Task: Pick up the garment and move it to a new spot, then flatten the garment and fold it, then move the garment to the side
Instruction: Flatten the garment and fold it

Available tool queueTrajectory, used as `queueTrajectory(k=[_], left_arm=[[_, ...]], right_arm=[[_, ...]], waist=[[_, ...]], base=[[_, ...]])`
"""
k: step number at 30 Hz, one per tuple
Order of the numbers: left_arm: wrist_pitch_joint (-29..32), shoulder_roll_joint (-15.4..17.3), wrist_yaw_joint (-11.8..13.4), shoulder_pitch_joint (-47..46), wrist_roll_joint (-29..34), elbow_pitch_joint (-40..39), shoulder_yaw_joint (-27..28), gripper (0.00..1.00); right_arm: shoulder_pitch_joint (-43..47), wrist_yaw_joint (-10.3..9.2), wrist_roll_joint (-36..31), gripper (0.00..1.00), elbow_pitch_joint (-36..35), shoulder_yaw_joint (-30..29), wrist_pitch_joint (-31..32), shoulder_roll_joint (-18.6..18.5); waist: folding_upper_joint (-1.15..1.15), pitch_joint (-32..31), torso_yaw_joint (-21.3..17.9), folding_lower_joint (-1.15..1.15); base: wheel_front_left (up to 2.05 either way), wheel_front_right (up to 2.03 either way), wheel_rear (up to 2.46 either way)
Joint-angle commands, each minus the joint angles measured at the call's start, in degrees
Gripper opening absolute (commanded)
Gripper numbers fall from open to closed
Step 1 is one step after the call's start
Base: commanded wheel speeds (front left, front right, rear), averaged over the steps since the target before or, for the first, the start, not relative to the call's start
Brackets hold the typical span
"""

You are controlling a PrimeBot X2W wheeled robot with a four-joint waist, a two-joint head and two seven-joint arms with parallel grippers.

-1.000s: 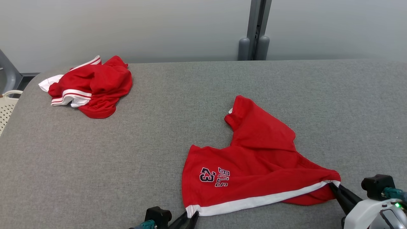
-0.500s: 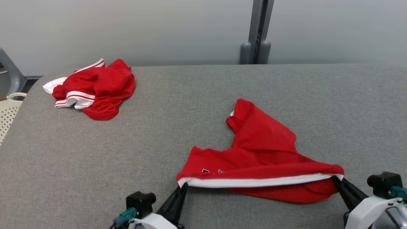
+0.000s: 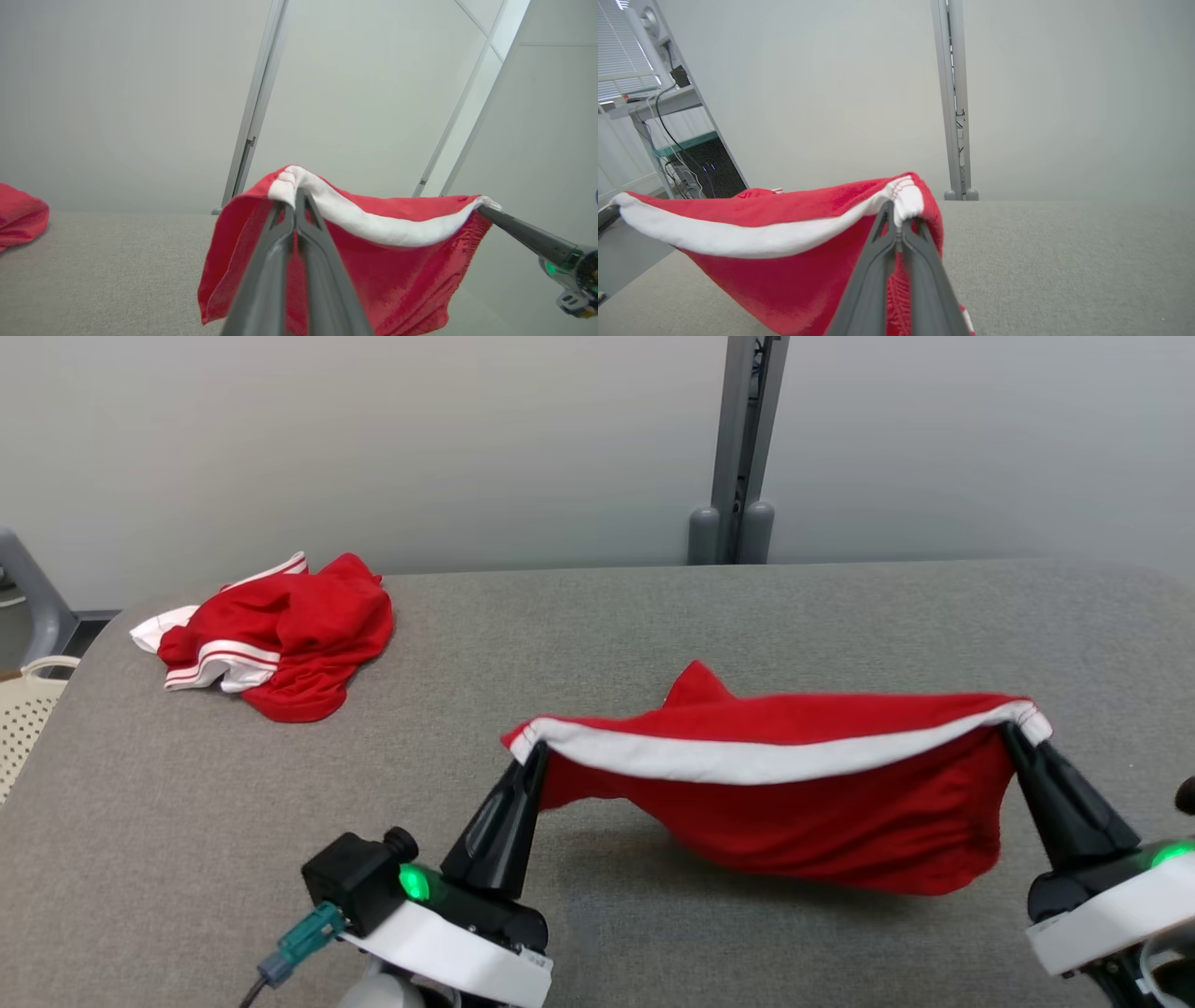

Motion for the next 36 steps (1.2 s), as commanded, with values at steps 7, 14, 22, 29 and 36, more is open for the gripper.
queueTrajectory(k=[7,14,22,29,36], left_arm=[[3.0,2.84,1.04,-2.24,0.46,-11.43,1.63,0.0],[9.25,6.09,1.3,-9.01,0.08,-18.02,3.76,0.0],[15.23,9.23,-0.07,-25.67,-1.01,-10.39,4.42,0.0],[15.53,10.97,-0.67,-49.22,0.69,3.52,5.54,0.0],[10.01,9.83,-0.94,-69.49,4.2,17.79,3.83,0.0]], right_arm=[[-0.18,0.01,0.22,0.0,-12.62,-4.1,4.15,-0.69],[-5.45,0.01,0.07,0.0,-15.07,-5.46,9.45,-0.81],[-24.0,0.01,0.71,0.0,-3.98,2.38,11.69,-1.77],[-50.96,0.01,-4.04,0.0,12.77,8.22,6.21,-0.2],[-71.41,0.01,-12.77,0.0,33.39,9.74,-7.12,4.2]], waist=[[0.0,-1.49,-1.57,0.0],[0.0,-0.74,-2.1,0.0],[0.0,6.82,-2.11,0.0],[0.0,18.92,-1.38,0.0],[0.0,27.37,0.13,0.0]], base=[[0.0,0.0,0.0],[0.0,0.0,0.0],[0.0,0.0,0.0],[0.0,0.0,0.0],[0.0,0.0,0.0]])
